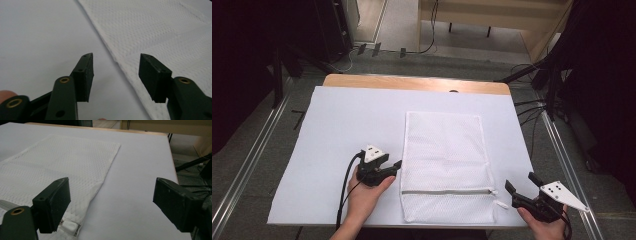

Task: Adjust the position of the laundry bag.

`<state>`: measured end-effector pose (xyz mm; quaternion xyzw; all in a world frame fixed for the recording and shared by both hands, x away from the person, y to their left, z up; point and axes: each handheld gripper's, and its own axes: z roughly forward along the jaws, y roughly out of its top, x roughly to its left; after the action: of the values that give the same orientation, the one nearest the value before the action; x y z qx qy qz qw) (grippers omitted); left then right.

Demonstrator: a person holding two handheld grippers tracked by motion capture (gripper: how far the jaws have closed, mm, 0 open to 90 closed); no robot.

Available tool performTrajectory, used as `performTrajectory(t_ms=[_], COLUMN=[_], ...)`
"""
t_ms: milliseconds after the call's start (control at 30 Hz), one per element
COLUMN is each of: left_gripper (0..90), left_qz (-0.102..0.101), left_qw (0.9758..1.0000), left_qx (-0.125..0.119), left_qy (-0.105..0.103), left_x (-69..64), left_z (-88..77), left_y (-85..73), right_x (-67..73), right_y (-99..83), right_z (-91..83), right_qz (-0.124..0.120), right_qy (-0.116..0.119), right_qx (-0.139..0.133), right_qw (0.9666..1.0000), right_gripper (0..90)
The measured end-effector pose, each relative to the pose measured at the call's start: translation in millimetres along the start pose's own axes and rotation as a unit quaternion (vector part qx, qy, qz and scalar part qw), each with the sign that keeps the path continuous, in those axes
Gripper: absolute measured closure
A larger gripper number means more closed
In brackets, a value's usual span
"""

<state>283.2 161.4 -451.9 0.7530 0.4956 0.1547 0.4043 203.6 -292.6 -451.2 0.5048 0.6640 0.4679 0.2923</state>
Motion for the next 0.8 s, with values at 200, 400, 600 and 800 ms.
performTrajectory(t_ms=[200,400,600,800], left_gripper=[55.3,67.0,88.3,90.0], left_qz=[0.014,0.011,0.059,0.058], left_qw=[0.9984,0.9987,0.9967,0.9962], left_qx=[0.040,0.049,0.055,0.061], left_qy=[-0.036,-0.009,-0.011,-0.024], left_x=[-14.6,-15.9,-25.4,-21.9], left_z=[26.0,34.6,37.5,36.2], left_y=[4.0,2.5,1.4,2.2], right_x=[-3.3,-2.8,-0.7,3.4], right_y=[-1.1,-2.4,-4.8,-6.2], right_z=[0.2,-0.7,4.1,6.1], right_qz=[0.003,0.003,0.001,-0.009], right_qy=[-0.007,-0.010,-0.008,-0.009], right_qx=[-0.001,0.000,0.008,0.015], right_qw=[1.0000,0.9999,0.9999,0.9998], right_gripper=[15.5,15.7,16.4,17.3])
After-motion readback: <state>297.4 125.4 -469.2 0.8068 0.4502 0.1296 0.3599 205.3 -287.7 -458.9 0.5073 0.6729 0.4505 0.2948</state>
